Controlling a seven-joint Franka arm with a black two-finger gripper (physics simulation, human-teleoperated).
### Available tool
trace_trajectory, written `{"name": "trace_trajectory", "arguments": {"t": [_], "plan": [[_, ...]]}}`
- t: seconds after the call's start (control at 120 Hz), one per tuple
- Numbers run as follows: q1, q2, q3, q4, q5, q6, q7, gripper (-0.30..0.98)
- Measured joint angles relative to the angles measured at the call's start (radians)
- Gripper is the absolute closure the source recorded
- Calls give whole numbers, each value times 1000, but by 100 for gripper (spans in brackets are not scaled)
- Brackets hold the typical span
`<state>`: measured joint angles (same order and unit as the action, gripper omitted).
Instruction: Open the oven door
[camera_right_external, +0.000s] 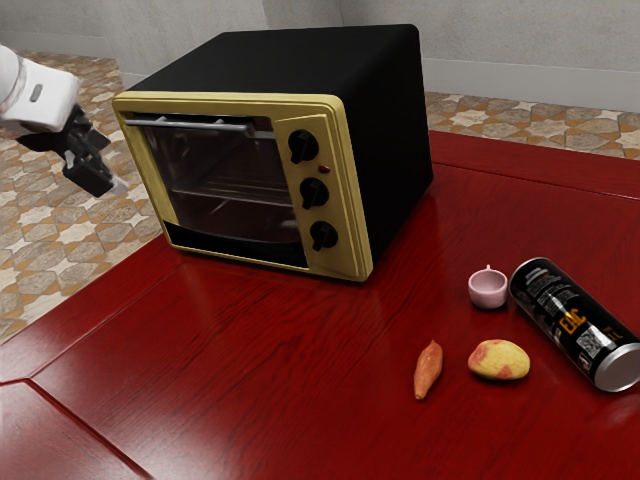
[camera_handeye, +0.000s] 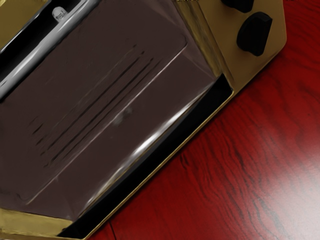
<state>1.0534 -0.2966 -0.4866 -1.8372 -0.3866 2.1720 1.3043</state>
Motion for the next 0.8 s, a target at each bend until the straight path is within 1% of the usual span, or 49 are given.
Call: {"name": "trace_trajectory", "arguments": {"t": [0.158,0.35,0.433,0.542,0.8], "plan": [[-1,25,-1,9,-42,67,211,0],[1,90,-10,40,-52,111,401,0],[-1,122,-43,71,-41,126,466,0],[-4,168,-80,104,-2,150,535,0],[-3,254,-89,130,37,195,653,0]]}}
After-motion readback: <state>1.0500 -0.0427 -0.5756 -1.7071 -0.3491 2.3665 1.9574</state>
